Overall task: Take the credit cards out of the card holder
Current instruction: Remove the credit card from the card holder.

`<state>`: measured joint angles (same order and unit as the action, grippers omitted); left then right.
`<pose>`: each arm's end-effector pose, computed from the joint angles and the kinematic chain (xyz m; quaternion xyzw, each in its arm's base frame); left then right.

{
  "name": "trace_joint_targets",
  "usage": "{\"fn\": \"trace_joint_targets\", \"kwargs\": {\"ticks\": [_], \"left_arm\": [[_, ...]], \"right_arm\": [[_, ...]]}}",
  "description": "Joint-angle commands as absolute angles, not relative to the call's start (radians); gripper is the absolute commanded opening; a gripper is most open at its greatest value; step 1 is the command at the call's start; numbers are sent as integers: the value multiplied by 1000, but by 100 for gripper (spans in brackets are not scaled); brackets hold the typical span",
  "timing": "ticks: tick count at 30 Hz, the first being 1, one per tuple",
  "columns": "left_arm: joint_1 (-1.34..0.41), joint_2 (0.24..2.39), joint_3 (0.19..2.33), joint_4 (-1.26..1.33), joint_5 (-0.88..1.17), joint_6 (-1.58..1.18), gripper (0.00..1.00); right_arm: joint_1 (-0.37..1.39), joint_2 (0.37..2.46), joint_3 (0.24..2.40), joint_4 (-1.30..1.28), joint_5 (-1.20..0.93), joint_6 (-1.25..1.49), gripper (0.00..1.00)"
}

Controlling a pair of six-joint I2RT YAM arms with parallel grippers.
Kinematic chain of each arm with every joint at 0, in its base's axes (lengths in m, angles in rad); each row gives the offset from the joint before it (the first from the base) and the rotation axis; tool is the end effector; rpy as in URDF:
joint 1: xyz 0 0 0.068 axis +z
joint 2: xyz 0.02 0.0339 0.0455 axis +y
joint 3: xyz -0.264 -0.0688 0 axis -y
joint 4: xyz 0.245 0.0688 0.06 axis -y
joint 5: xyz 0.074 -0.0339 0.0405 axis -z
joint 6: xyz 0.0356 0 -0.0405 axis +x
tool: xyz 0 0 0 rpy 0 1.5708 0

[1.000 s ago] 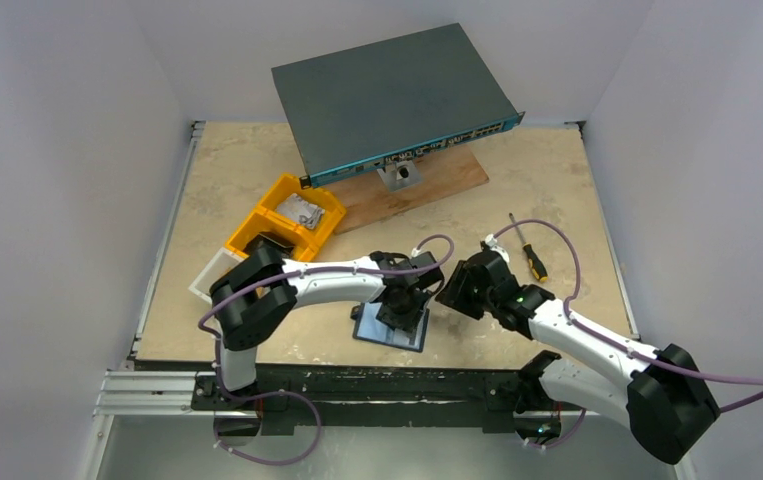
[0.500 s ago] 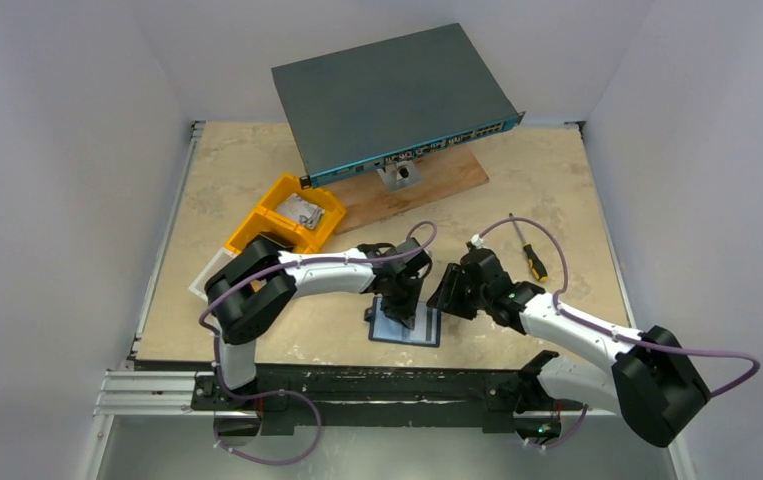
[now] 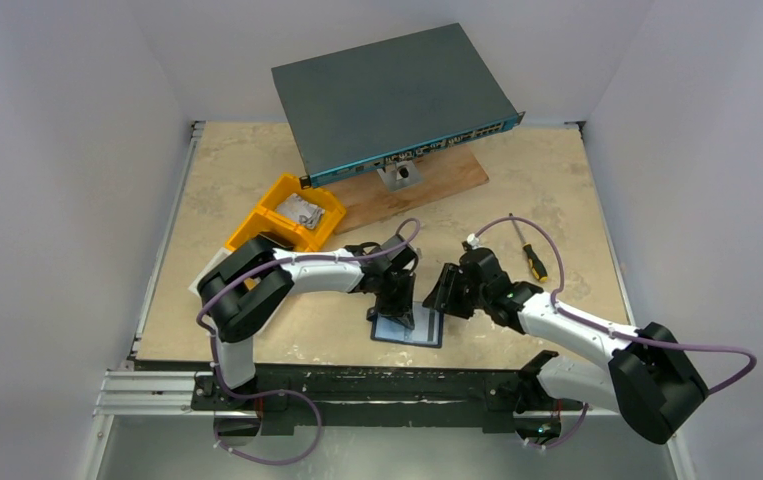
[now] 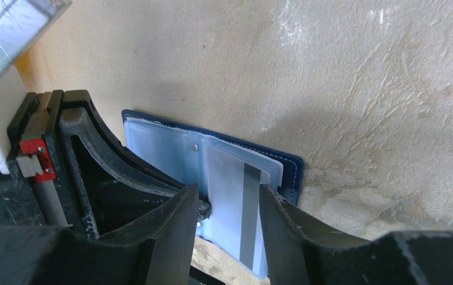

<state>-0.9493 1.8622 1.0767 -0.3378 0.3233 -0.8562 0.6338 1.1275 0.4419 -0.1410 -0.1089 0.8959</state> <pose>0.1993 -0.2977 0.1384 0.0805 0.9597 -0.2691 0.0125 0.1657 0.1266 0.1628 0.1019 0.9248 0.2880 0.2268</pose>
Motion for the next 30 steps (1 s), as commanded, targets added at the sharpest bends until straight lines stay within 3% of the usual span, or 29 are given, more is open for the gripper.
{"fn": "trace_joint_targets", "kwargs": {"ticks": [1, 9, 23, 30], "left_arm": [[-942, 1887, 1031, -307, 298, -888, 0], [-933, 1906, 1009, -300, 294, -911, 0], [-930, 1914, 995, -290, 293, -922, 0], [-930, 1903, 983, -279, 297, -925, 0]], "right_arm": [[635, 1115, 424, -117, -137, 889, 43], [637, 1086, 430, -175, -103, 892, 53], [637, 1083, 405, -150, -137, 909, 53], [646, 1078, 398, -134, -149, 921, 39]]}}
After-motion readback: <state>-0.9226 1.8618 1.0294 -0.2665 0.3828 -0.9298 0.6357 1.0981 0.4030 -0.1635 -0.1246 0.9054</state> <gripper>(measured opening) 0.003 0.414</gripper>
